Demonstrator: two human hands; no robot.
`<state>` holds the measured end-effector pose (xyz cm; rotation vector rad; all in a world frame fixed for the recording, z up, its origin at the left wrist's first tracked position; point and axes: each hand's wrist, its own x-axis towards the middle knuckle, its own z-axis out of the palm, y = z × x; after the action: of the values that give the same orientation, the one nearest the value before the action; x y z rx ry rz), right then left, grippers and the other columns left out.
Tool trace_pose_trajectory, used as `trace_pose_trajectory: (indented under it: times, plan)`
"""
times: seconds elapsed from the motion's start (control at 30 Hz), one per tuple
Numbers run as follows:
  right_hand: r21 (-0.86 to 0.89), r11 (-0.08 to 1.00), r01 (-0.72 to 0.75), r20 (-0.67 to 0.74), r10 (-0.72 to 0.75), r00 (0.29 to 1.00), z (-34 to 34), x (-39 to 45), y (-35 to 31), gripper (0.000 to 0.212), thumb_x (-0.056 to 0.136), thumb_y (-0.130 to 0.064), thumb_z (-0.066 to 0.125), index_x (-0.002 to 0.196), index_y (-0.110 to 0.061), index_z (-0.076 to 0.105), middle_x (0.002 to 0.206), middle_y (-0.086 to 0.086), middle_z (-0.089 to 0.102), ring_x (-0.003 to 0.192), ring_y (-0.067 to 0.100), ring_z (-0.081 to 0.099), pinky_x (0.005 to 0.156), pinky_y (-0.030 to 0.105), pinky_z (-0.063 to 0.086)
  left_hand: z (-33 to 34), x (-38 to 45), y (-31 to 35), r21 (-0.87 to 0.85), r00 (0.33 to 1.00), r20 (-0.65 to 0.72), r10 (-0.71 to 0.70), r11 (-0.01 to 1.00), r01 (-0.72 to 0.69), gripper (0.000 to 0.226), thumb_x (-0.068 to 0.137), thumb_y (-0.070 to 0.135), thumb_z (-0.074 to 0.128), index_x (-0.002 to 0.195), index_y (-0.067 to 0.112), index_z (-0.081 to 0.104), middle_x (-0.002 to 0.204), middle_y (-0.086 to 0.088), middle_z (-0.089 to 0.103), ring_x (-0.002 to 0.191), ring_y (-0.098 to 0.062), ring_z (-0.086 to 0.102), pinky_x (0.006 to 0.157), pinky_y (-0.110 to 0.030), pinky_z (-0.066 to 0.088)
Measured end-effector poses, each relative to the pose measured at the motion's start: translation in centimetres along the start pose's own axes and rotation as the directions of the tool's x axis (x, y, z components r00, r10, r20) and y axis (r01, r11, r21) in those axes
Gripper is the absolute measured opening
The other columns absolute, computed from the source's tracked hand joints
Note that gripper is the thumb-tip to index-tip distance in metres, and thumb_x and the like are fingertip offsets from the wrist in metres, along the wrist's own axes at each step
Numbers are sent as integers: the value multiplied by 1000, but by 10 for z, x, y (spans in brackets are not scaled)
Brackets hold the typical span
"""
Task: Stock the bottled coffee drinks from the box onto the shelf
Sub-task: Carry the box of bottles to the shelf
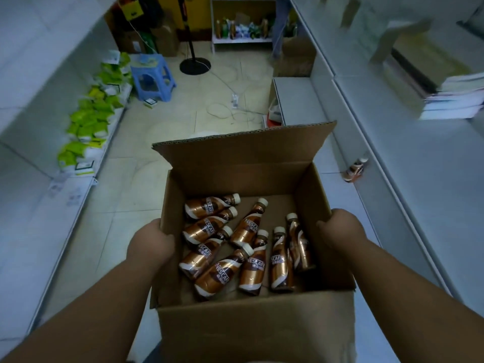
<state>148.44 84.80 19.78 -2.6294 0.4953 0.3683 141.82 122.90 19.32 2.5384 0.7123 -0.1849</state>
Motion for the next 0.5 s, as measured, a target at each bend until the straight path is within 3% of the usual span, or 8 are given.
trace_pose_trajectory:
  times: [0.17, 0.27, 0.5]
  plan:
    - [29, 996, -81, -19, 82, 996, 12, 63, -53, 15, 87, -30, 61, 91, -15, 58, 74, 2, 56, 67, 22, 54, 58, 29, 39, -11, 122, 31, 22, 993, 39, 111, 993, -112, 17, 86, 21, 60, 102, 17, 62, 75, 5, 54, 68, -16, 52, 63, -29, 39]
    - [74, 977, -199, -68, 204, 977, 28, 91, -80, 14, 87, -30, 62, 86, -17, 55, 69, -1, 51, 63, 20, 50, 57, 29, 37, -13, 203, 57, 40, 971, 94, 220, 974, -224, 15, 86, 19, 60, 100, 17, 62, 76, 3, 53, 70, -19, 51, 65, -30, 38]
    - [201, 838, -507, -94, 532, 842, 42, 98, -115, 30, 91, -33, 59, 108, -8, 63, 101, 14, 67, 92, 33, 63, 71, 31, 44, -27, 329, 149, 90, 831, 262, 490, 845, -527, 24, 87, 20, 60, 110, 14, 63, 84, 0, 56, 73, -19, 51, 65, -30, 38]
